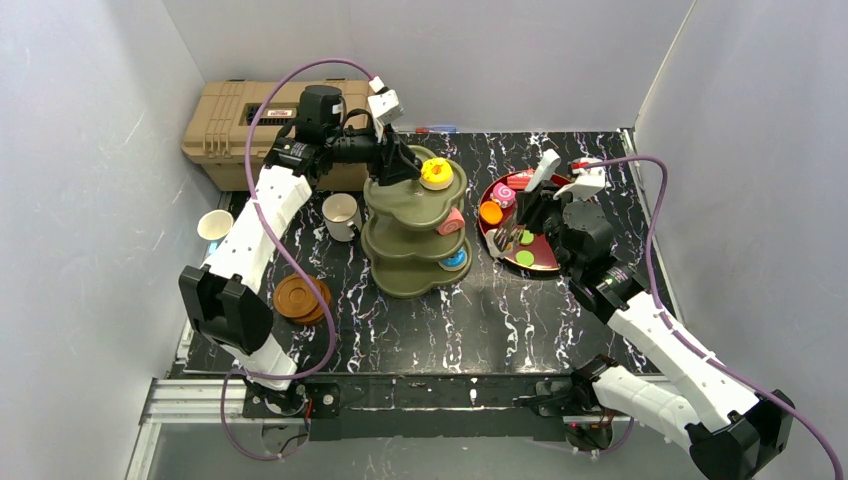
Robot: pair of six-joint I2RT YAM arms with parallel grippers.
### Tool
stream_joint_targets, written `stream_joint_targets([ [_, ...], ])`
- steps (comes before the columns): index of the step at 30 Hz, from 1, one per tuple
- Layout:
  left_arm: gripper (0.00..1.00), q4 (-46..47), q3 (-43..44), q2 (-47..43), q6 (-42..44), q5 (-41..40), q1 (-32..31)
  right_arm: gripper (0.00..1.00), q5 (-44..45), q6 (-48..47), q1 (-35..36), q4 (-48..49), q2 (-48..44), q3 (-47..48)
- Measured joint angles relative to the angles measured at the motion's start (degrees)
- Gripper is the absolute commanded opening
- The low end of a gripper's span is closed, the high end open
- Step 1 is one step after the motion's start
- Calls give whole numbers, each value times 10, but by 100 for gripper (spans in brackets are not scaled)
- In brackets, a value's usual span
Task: Serve the afternoon tea
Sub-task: Adjust the desert table at the center of the board.
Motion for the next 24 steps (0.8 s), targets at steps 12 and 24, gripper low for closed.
stream_joint_targets([
  [12,37,39,-13,1,-9,4,0,12,0,1,0,0,-2,0],
  [24,1,125,-71,-45,-56,-82,-21,12,0,2,0,0,-2,0],
])
